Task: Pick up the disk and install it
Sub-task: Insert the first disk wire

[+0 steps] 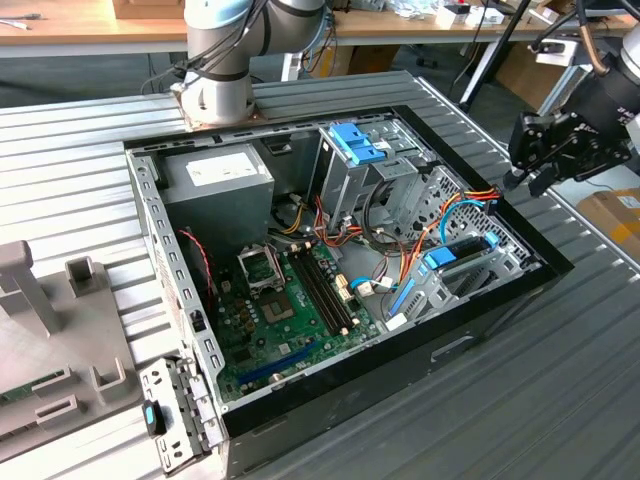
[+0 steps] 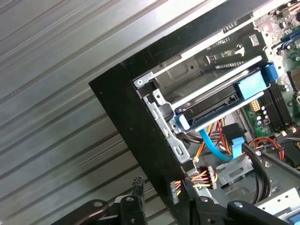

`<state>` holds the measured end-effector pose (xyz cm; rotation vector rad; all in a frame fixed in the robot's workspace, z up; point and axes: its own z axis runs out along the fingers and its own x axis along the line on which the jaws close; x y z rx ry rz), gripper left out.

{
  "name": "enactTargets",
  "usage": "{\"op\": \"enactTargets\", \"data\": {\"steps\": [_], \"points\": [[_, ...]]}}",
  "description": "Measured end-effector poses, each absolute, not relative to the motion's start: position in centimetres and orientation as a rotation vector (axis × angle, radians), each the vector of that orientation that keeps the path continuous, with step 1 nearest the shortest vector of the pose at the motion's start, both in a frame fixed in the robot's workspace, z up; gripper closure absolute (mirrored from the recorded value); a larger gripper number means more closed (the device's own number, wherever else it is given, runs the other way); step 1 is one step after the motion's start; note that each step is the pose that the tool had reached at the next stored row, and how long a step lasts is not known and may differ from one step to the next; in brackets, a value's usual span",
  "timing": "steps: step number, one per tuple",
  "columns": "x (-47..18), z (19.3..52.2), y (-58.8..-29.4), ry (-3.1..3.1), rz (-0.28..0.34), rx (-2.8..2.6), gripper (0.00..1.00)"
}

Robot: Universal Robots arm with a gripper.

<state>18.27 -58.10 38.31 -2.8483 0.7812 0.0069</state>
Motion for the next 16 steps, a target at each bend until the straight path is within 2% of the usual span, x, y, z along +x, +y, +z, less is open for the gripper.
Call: {"op": "enactTargets", "data": {"steps": [7,16], "points": [[16.9,37.9,-58.15,0.736,-0.052,-2.831,0.56],[16.87,37.84,-58.14,0.733,-0.054,-2.831,0.56]]}}
